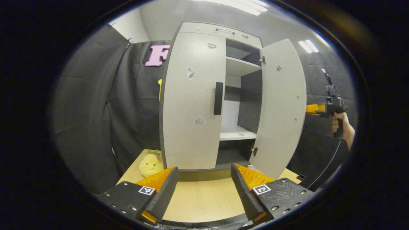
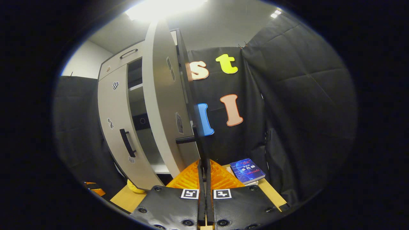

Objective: Open the right door of the double-door shoe cabinet with the right hand, and open the left door with the left hand.

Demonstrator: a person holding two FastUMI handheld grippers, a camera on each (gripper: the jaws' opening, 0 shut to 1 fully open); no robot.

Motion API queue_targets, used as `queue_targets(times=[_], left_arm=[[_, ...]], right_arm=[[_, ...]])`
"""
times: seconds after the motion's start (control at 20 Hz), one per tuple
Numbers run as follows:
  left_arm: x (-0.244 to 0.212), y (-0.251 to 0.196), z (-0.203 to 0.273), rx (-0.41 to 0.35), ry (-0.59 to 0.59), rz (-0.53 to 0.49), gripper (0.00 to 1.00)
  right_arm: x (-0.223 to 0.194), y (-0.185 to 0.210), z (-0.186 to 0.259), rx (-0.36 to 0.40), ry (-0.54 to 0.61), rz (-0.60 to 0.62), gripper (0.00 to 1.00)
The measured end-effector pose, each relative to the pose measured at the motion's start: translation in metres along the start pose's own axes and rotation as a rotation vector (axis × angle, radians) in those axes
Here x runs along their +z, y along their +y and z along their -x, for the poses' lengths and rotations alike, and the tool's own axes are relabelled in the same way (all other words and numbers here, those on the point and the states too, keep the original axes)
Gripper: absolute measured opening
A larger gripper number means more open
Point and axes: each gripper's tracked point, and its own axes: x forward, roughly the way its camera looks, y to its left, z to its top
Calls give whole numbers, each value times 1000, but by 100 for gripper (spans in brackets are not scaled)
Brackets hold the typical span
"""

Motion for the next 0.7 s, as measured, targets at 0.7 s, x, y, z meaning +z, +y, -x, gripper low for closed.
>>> queue_targets(times=[0.7], left_arm=[[72,22,-76,-8,-119,-31,94]], right_arm=[[-3,-144,70,-490,-60,-3,4]])
